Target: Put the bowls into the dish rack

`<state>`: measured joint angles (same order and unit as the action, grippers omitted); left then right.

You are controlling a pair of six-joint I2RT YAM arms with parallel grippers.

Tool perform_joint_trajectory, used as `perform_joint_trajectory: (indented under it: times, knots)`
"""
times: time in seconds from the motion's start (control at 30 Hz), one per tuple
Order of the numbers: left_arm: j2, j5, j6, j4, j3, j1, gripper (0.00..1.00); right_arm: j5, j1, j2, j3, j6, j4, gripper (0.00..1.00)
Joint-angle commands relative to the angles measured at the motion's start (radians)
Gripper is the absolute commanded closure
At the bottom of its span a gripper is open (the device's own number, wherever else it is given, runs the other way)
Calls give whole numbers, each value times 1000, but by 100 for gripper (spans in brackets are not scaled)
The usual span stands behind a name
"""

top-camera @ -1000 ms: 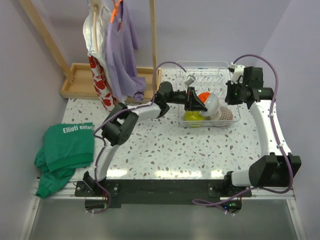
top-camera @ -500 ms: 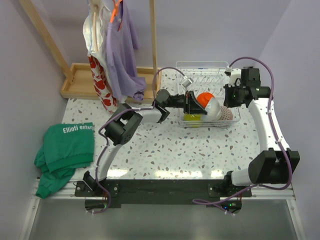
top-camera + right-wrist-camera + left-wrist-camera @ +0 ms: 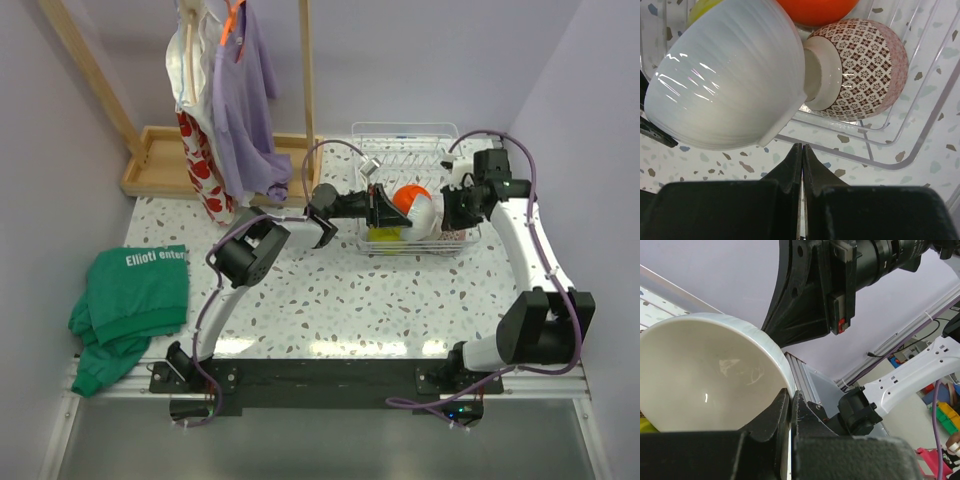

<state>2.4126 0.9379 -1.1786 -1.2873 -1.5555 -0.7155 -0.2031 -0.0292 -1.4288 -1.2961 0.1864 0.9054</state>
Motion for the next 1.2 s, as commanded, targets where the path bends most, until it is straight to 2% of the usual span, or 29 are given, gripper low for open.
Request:
perform_joint_trajectory:
  times: [0.0,0.23,0.37,0.4,0.47,0.6,0.83,0.87,0.93,1.1,1.17]
  knots:
    - [13,33,-49,-151,26,-9,100,-73,-1,-12,12,-24,-6,100]
    - [-4,47,-69,-179,72,5,100,-93,58,-61,-49,-47,-25,100]
    - [-21,48,-46,-164,92,13,88,-96,89,-73,-51,-56,-46,100]
    - [-26,48,-35,-146,97,16,80,-96,98,-74,-49,-62,-49,100]
    - [-44,52,-1,-129,101,19,78,-98,107,-78,-49,-67,-59,100]
    - [-78,56,59,-51,129,36,67,-98,129,-85,-58,-64,-66,100]
    - [-122,73,181,62,150,54,64,-45,135,-110,-71,-47,-85,100]
    - [-127,75,188,71,155,56,64,-38,135,-110,-68,-47,-88,100]
    - [-129,78,189,71,158,56,71,-19,135,-107,-62,-47,-92,100]
    - [-109,93,151,5,166,56,97,4,134,-104,-83,-50,-94,100]
    - [-101,98,139,-9,164,54,100,11,135,-107,-95,-50,-91,100]
